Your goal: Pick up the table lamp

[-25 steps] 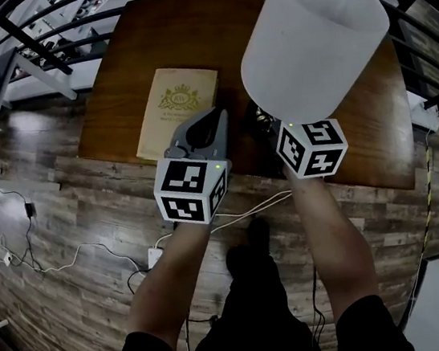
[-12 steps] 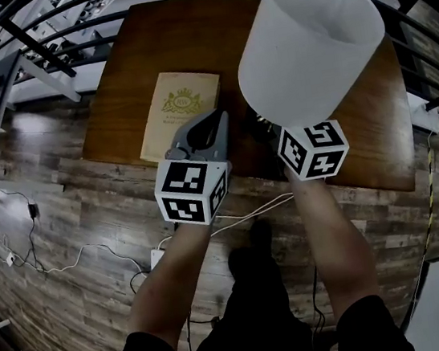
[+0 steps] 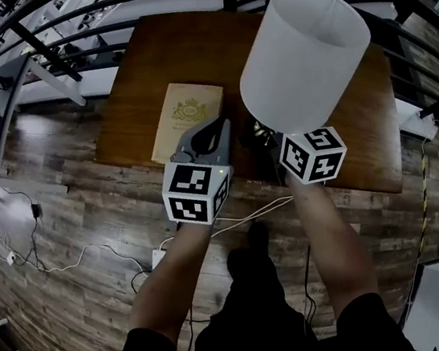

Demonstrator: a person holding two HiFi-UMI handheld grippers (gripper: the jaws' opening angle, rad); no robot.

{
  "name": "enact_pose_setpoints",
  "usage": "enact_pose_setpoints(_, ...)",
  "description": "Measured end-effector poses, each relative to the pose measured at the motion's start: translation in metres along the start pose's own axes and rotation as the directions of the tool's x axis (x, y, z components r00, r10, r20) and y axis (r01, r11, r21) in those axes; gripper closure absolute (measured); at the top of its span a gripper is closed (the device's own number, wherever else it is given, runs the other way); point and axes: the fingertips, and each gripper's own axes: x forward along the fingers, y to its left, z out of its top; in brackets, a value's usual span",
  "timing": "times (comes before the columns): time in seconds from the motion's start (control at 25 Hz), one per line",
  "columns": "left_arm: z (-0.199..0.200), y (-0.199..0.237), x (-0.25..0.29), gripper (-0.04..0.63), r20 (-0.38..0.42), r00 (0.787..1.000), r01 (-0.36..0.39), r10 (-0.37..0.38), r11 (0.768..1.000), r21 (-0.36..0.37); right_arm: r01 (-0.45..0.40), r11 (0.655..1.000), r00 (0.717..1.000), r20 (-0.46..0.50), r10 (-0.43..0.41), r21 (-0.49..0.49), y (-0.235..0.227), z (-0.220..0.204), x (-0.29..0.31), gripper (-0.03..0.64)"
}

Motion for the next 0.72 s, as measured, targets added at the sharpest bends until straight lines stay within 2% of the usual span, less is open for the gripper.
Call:
enact_pose_setpoints(0.28, 0.042, -0.009, -0.034, 0.588, -0.026, 0.999, 0.029, -0.029, 1.0, -0.01, -0.044, 0.999, 0.998, -0.033, 0.044, 0.008, 0.032, 0.038, -0.039, 0.514)
enact_pose_setpoints(0.48, 0.073, -0.026, -0.07, 0.588, -0.013, 0.999, 0.052, -0.052, 0.999, -0.009, -0.09, 0.995, 0.996, -0.02, 0.091, 0.038, 0.058, 0.065, -0.079, 0.514)
enact_pose_setpoints(0.72, 0.094, -0.045, -0.116, 0.588, 0.003, 0.998, 0.067, -0.067, 0.997, -0.048, -0.088, 0.996, 0.996, -0.027, 0.089, 0.031, 0.084, 0.094, -0.13, 0.514)
